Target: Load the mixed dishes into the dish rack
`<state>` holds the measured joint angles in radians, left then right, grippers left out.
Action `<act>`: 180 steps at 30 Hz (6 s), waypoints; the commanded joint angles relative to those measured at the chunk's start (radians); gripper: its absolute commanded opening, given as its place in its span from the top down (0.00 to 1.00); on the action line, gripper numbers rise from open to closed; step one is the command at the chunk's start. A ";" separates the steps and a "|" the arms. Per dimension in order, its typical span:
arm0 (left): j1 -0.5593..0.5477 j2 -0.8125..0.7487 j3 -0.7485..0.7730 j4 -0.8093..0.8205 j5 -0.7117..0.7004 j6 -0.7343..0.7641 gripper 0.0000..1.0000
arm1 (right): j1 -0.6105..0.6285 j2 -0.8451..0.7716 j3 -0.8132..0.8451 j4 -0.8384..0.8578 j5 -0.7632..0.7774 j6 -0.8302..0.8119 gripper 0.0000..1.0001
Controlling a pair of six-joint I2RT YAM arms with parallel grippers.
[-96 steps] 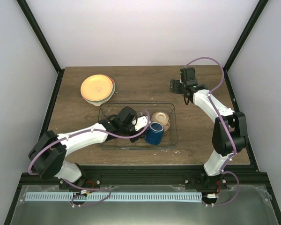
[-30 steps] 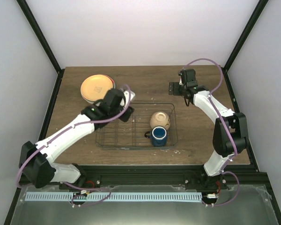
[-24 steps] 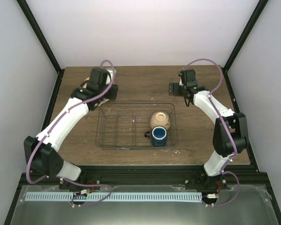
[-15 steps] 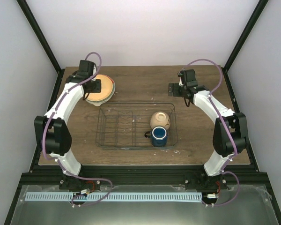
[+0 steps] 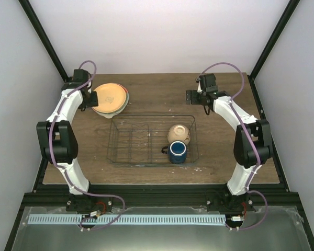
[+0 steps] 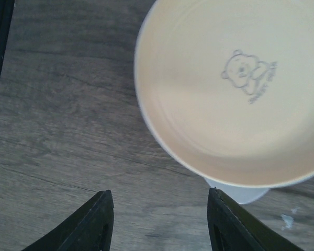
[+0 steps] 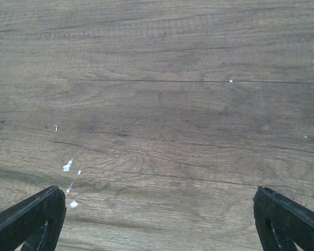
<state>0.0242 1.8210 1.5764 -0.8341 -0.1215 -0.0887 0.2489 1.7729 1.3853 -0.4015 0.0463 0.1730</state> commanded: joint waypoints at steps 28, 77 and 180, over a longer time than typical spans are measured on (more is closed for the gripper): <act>0.098 0.349 0.165 0.085 0.186 -0.017 0.54 | -0.009 0.177 0.213 -0.067 0.009 -0.001 0.01; 0.095 0.377 0.211 0.075 0.161 0.014 0.84 | -0.007 0.319 0.391 -0.122 -0.037 -0.021 0.01; 0.006 -0.233 -0.053 0.285 0.384 -0.078 0.43 | 0.214 -0.041 0.215 0.077 -0.601 -0.473 0.93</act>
<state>0.0368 1.5875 1.5257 -0.5350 0.2657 -0.1772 0.4011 1.8168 1.6703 -0.3843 -0.6453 -0.1806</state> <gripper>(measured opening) 0.572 0.148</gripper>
